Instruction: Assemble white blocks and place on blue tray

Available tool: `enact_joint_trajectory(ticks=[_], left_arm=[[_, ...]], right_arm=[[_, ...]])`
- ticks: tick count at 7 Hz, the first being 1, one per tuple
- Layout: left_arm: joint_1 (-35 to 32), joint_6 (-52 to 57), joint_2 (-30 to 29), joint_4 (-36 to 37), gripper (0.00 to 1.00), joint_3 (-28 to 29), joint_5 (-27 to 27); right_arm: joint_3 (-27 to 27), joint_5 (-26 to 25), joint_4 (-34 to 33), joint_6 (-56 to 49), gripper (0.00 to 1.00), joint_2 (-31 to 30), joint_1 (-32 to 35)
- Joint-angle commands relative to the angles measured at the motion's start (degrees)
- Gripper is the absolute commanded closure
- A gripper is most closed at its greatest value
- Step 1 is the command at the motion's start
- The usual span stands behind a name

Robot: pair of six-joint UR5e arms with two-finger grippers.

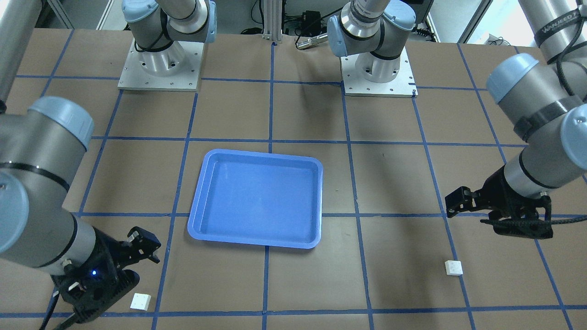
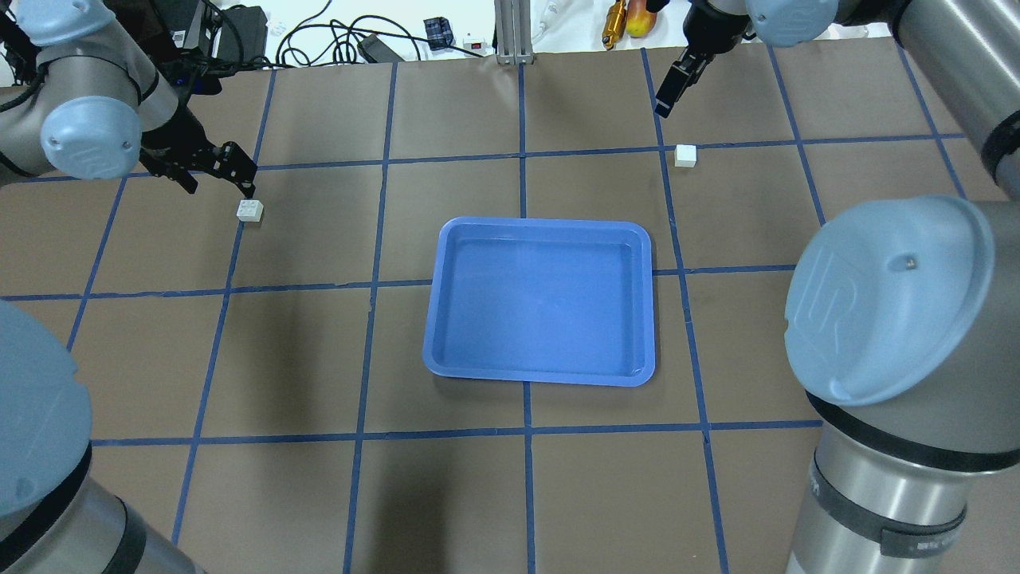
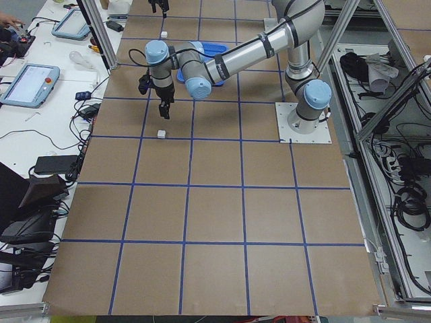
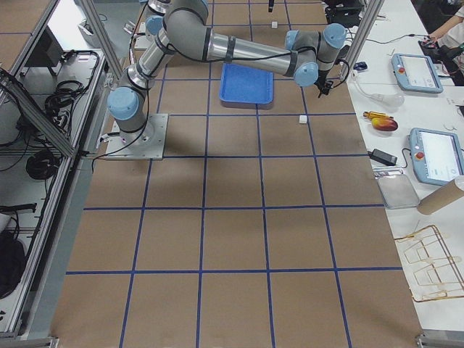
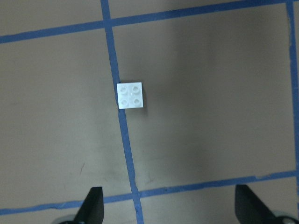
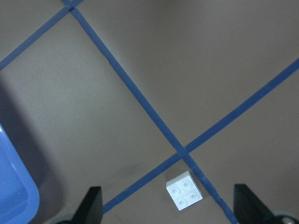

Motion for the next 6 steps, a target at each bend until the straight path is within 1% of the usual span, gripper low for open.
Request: enact_joint_trajectory(ticks=[1, 2, 3, 4, 5, 6], left_arm=[[0.15, 3.99, -6.4, 2.75, 0.0, 3.74, 0.17], [0.15, 4.02, -8.34, 2.75, 0.0, 4.55, -0.01], [0.15, 4.02, -9.49, 2.93, 0.0, 4.82, -0.01], [0.15, 4.28, -10.2, 2.84, 0.0, 4.73, -0.01], [0.24, 4.28, -10.64, 2.84, 0.03, 4.73, 0.25], [0.76, 4.28, -11.08, 2.75, 0.06, 4.73, 0.34]], right_arm=[[-0.08, 5.88, -0.04, -8.92, 0.0, 3.08, -4.78], [0.53, 8.1, -0.04, -15.85, 0.0, 3.96, -7.17], [1.32, 8.38, -0.04, -21.4, 0.0, 4.49, -8.23], [1.67, 9.51, -1.69, -24.85, 0.01, 5.02, -9.11], [2.63, 9.7, -5.1, -30.45, 0.01, 5.64, -9.73], [4.64, 12.31, -5.57, -31.55, 0.01, 5.73, -10.0]])
